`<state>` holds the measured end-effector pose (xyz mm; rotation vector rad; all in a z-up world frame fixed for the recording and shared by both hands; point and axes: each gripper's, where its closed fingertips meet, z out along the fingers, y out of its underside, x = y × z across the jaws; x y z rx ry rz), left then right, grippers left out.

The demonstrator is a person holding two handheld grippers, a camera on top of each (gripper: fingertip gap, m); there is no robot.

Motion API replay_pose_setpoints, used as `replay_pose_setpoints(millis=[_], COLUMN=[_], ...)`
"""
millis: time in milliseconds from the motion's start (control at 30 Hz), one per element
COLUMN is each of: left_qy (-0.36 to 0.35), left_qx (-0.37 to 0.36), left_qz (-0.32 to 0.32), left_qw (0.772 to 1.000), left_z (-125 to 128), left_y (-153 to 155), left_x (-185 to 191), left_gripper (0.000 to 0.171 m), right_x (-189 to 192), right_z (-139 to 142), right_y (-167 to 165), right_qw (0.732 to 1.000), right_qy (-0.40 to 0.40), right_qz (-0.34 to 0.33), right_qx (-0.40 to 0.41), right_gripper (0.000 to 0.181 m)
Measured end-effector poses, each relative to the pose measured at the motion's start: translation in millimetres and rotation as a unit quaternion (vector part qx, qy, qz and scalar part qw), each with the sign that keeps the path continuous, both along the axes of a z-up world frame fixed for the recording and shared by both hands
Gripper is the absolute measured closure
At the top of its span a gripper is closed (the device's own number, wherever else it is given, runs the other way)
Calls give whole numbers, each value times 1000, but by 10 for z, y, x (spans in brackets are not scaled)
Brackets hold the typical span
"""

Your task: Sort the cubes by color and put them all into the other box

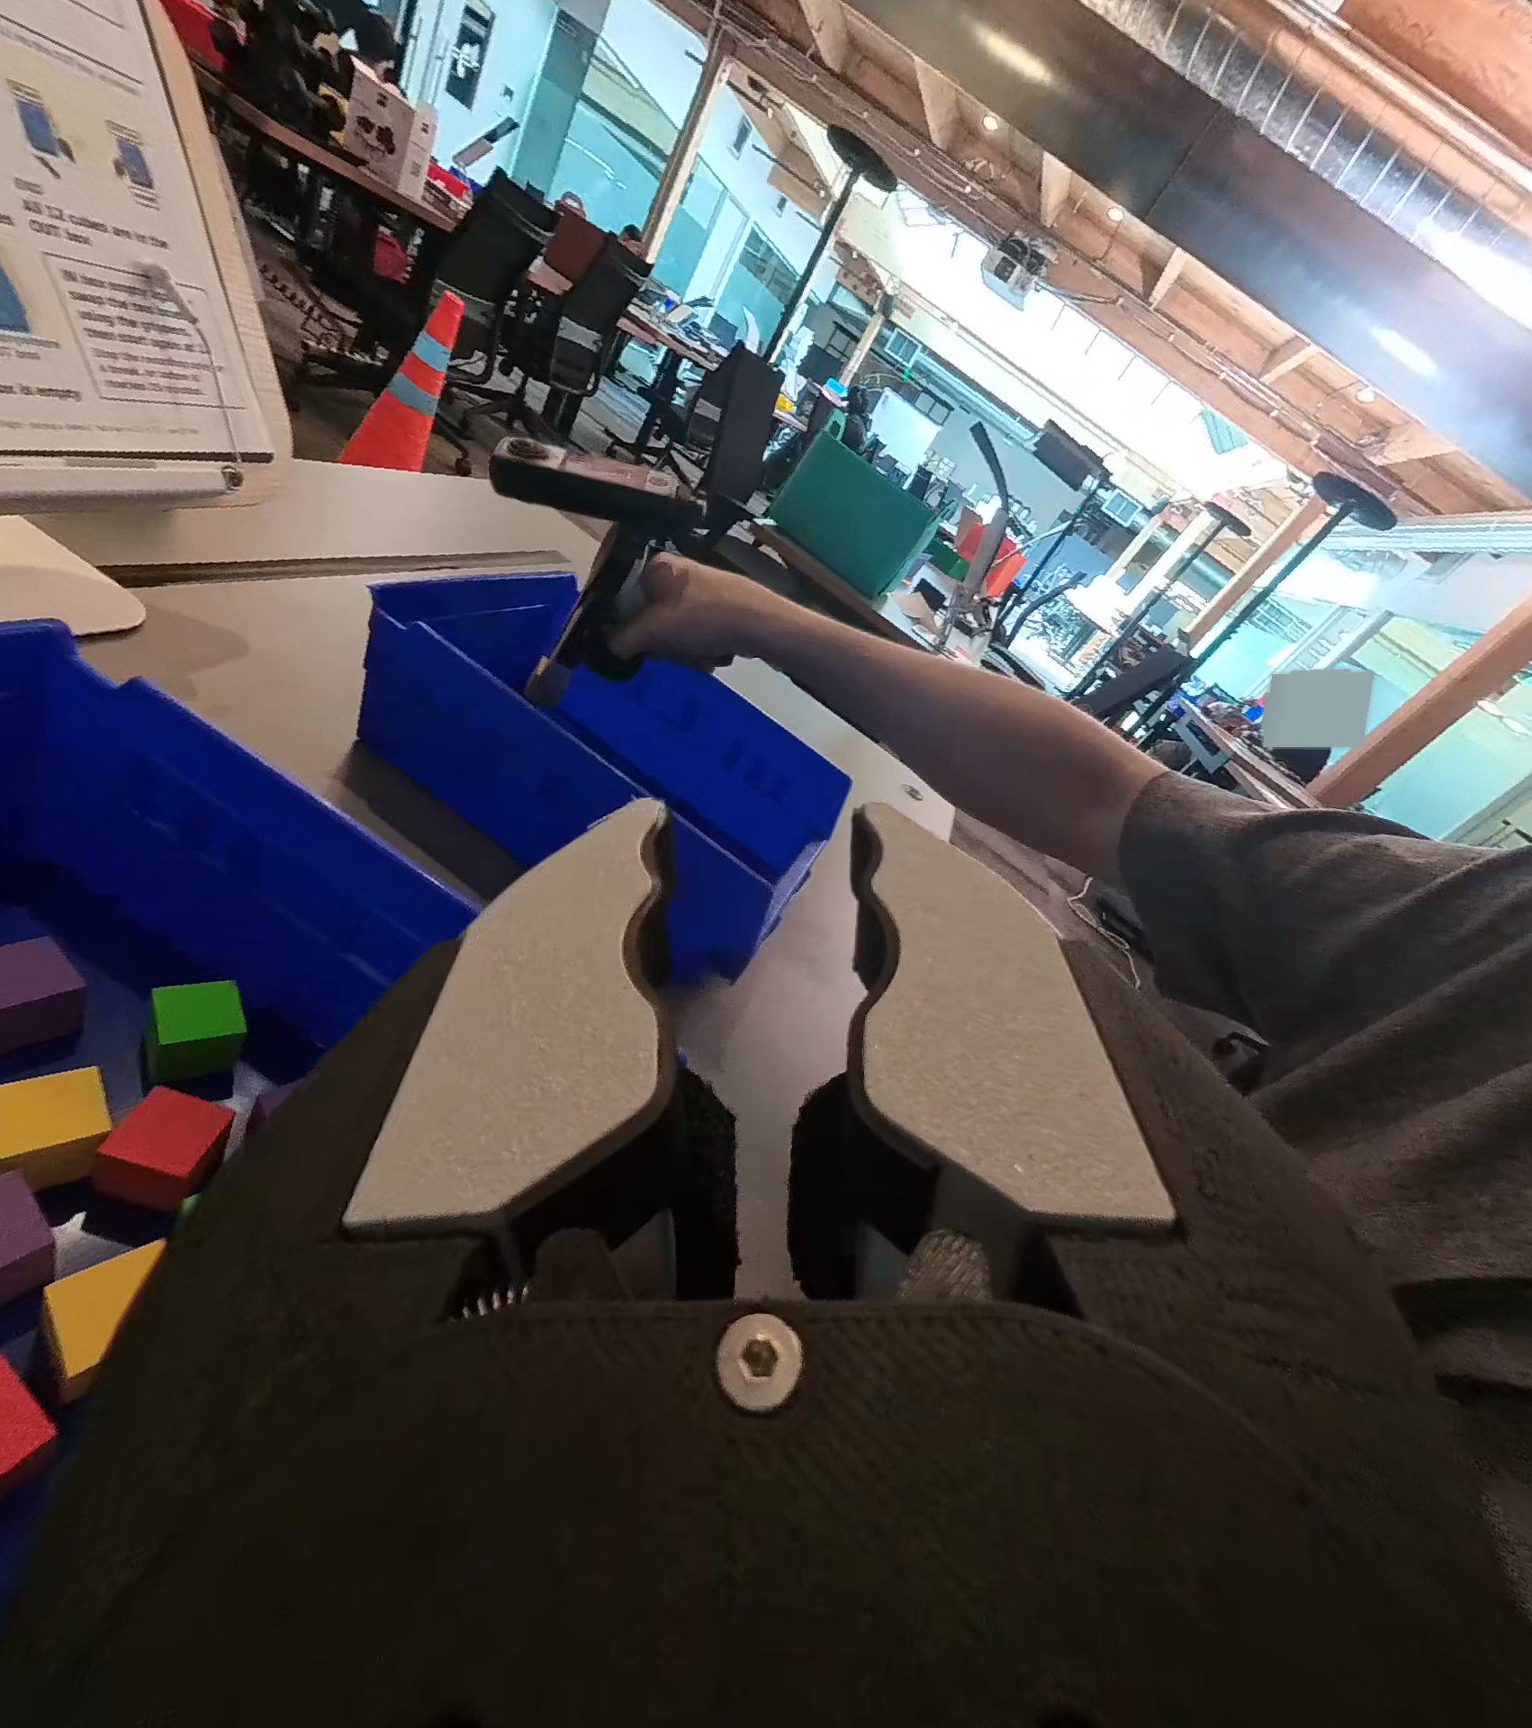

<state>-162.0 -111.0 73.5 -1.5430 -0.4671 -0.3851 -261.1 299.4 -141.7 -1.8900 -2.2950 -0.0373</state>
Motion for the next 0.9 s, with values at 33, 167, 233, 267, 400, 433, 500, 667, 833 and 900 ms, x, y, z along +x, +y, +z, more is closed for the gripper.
replay_pose_setpoints(millis=[33, 167, 233, 267, 400, 433, 500, 667, 833, 900], left_qy=[-1, -7, -7, -6, -4, -3, -1, 1, 26, 45], left_qx=[-2, -2, -3, -1, 3, 3, 2, 0, -44, -94], left_qz=[0, 0, 2, 5, 13, 13, 14, 13, 60, 99], left_qw=[1000, 1000, 1000, 1000, 1000, 1000, 1000, 1000, 997, 990], left_z=[-13, -39, -36, -28, 0, 3, 9, 7, -93, -209], left_y=[5, 15, 1, -11, -59, -62, -62, -54, -107, -158], left_x=[-5, -22, -31, -40, -59, -57, -50, -38, -169, -291], left_gripper=[134, 134, 134, 134, 135, 135, 134, 134, 135, 135], right_x=[-1, 15, 33, 46, 86, 90, 87, 72, 67, 151], right_z=[-18, -79, -113, -128, -185, -189, -177, 23, 645, 947], right_y=[-5, -43, -33, -27, -4, 0, -21, -67, -223, -319], right_qw=[1000, 1000, 1000, 999, 999, 999, 999, 1000, 997, 990], right_qy=[-3, -12, -19, -23, -37, -39, -39, -21, 77, 132], right_qz=[-1, 0, 3, 4, -5, -6, -5, -3, 22, 45], right_qx=[4, 14, 22, 24, 23, 24, 20, 14, -5, -7], right_gripper=[154, 154, 154, 153, 146, 140, 132, 132, 131, 131])
